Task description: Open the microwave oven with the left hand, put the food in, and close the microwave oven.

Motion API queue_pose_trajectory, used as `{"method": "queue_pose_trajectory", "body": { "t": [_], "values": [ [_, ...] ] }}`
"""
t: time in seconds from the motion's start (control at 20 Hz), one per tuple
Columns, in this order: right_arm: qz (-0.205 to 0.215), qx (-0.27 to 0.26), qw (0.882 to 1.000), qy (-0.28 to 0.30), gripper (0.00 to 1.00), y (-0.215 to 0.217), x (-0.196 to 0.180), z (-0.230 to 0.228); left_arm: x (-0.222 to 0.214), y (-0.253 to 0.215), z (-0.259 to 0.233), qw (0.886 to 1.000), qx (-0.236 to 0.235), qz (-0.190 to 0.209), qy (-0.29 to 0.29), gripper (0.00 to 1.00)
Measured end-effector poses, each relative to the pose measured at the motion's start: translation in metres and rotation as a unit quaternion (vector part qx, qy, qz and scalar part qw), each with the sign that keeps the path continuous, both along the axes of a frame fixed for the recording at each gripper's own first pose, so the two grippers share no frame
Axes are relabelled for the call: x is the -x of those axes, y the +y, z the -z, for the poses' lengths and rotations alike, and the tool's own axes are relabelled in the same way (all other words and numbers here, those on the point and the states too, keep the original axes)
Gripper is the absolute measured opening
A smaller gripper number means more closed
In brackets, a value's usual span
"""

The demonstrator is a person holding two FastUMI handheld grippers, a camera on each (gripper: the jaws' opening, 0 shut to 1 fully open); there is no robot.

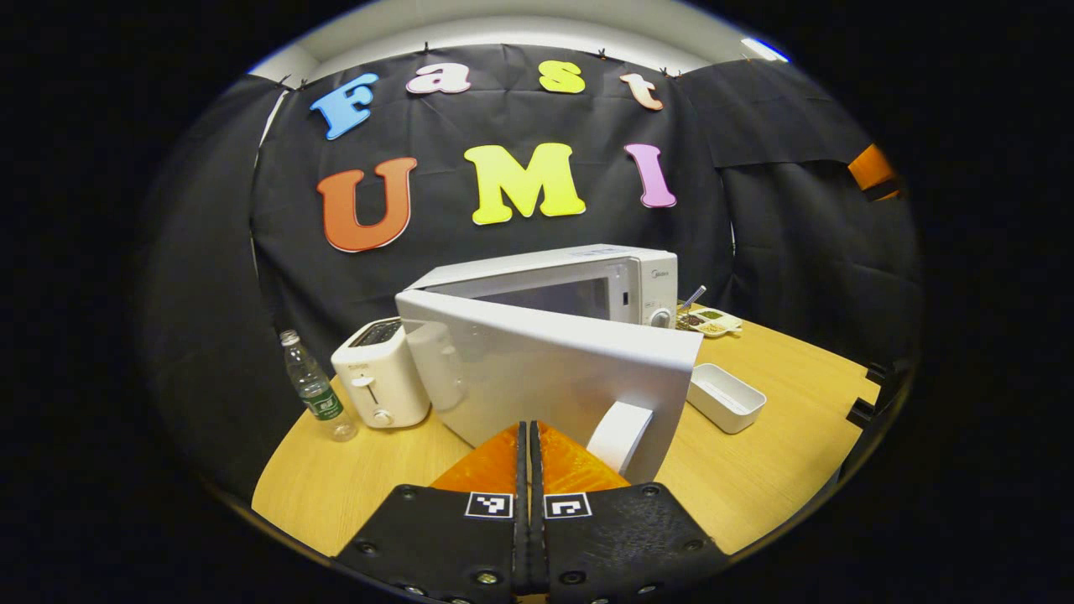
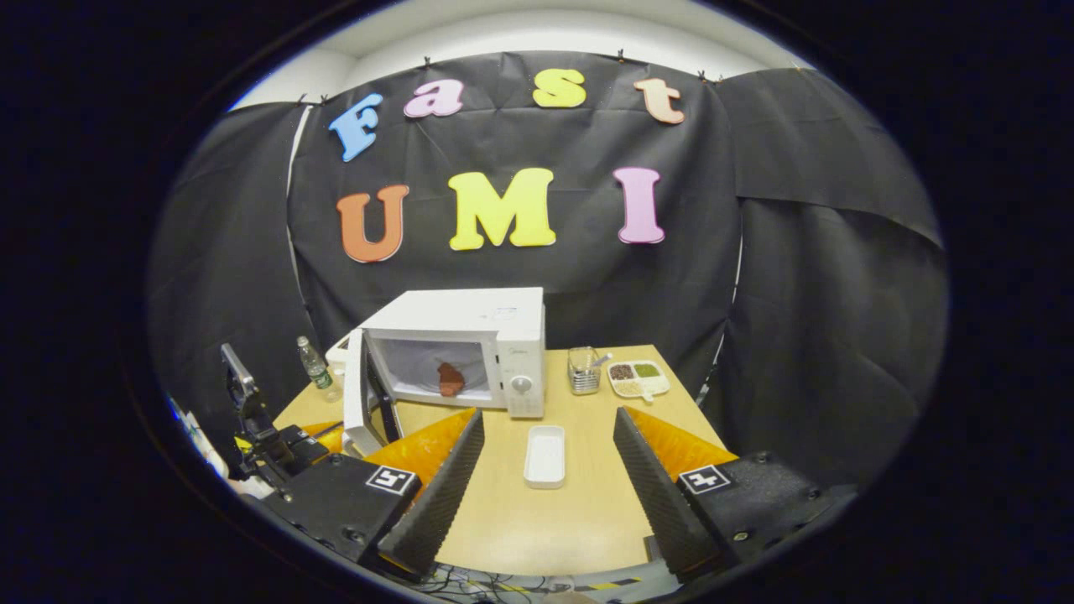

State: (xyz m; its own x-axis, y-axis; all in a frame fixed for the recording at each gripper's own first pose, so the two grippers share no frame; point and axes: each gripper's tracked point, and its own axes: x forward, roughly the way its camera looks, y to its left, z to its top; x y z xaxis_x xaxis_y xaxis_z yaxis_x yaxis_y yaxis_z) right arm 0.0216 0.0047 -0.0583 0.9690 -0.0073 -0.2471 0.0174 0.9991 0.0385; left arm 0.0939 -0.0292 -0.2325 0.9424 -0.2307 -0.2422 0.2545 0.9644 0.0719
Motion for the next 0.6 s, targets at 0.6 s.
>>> {"method": "queue_pose_trajectory", "body": {
  "t": [0.6],
  "values": [
    [-0.008, 0.000, 1.000, 0.005, 0.99, -0.070, -0.039, -0.004, -0.079, -0.090, -0.003, 1.000, 0.004, 0.010, -0.008, 0.00]
  ]
}}
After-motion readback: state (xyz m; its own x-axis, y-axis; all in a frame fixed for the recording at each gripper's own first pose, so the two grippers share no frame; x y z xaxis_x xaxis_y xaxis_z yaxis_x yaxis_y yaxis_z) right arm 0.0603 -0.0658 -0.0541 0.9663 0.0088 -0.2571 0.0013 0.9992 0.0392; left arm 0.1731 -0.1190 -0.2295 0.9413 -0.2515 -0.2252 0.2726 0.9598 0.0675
